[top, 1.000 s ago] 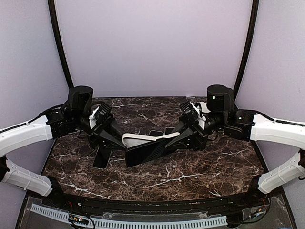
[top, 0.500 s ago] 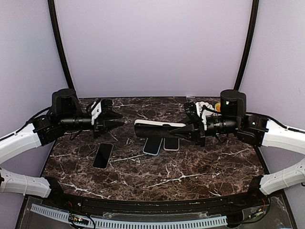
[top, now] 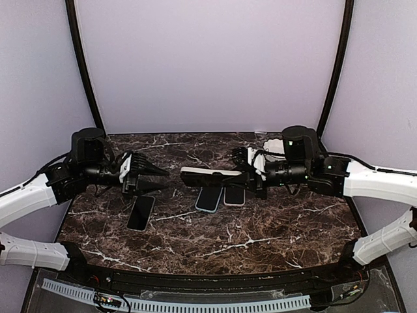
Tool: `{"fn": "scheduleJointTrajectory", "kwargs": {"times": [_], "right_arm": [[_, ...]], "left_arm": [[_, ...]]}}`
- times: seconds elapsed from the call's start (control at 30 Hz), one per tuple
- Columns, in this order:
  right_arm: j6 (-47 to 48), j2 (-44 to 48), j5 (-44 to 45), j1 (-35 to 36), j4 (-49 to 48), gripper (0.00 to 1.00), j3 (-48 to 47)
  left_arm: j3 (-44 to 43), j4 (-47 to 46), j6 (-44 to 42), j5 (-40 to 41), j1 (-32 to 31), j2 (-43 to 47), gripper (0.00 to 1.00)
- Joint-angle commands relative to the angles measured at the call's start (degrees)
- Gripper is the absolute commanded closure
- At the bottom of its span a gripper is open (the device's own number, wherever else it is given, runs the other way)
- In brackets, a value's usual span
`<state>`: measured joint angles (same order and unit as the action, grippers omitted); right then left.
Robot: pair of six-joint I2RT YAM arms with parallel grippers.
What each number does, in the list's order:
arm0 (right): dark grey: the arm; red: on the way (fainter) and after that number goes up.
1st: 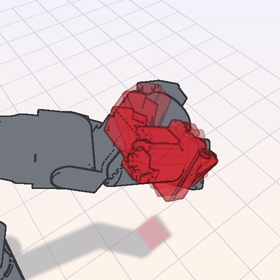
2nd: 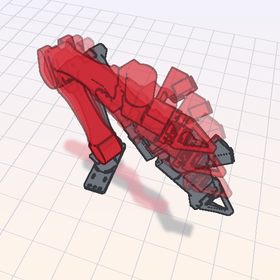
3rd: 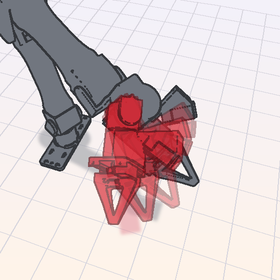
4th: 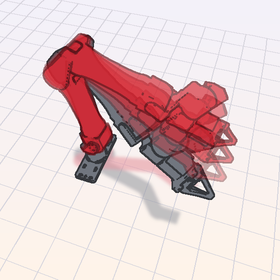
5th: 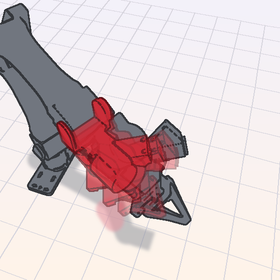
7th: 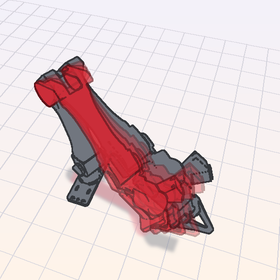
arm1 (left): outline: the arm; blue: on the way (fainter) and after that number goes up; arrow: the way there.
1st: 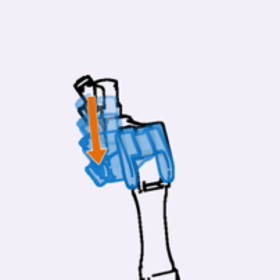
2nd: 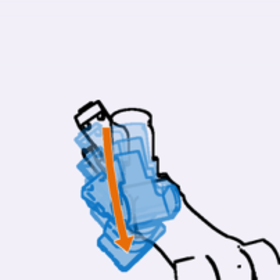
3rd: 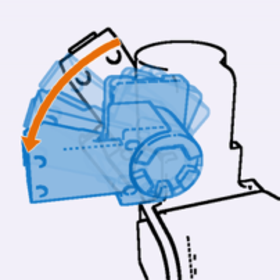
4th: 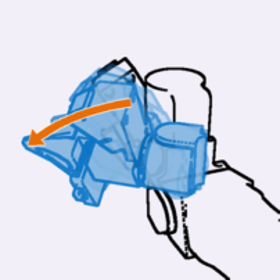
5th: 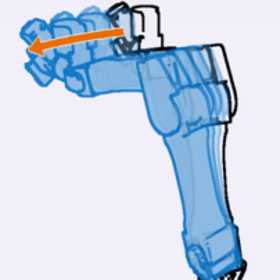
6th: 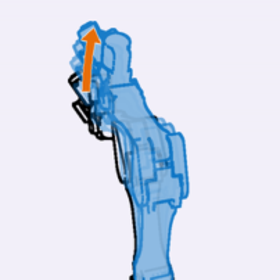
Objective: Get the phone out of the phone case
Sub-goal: Pass from the right arm to the left
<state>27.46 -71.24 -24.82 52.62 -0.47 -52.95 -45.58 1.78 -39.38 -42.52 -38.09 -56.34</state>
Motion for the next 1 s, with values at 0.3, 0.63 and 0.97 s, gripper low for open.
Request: {"fn": "scheduleJointTrajectory", "kwargs": {"times": [0.3, 0.63, 0.97], "right_arm": [[-0.77, -1.43, -6.99, 1.60, -9.35, 1.00, -3.19], [-2.92, -1.66, -10.51, 2.18, -11.76, 1.00, -2.88], [-6.84, -3.04, -12.00, 2.97, -17.04, 1.00, -2.69]], "left_arm": [[-0.71, -4.74, 4.48, -10.01, 0.03, -2.94, 0.69], [-0.77, -4.64, 4.98, -10.61, -0.12, -4.54, 0.69], [-0.69, -4.37, 4.64, -8.60, -1.39, -5.81, 0.69]]}}
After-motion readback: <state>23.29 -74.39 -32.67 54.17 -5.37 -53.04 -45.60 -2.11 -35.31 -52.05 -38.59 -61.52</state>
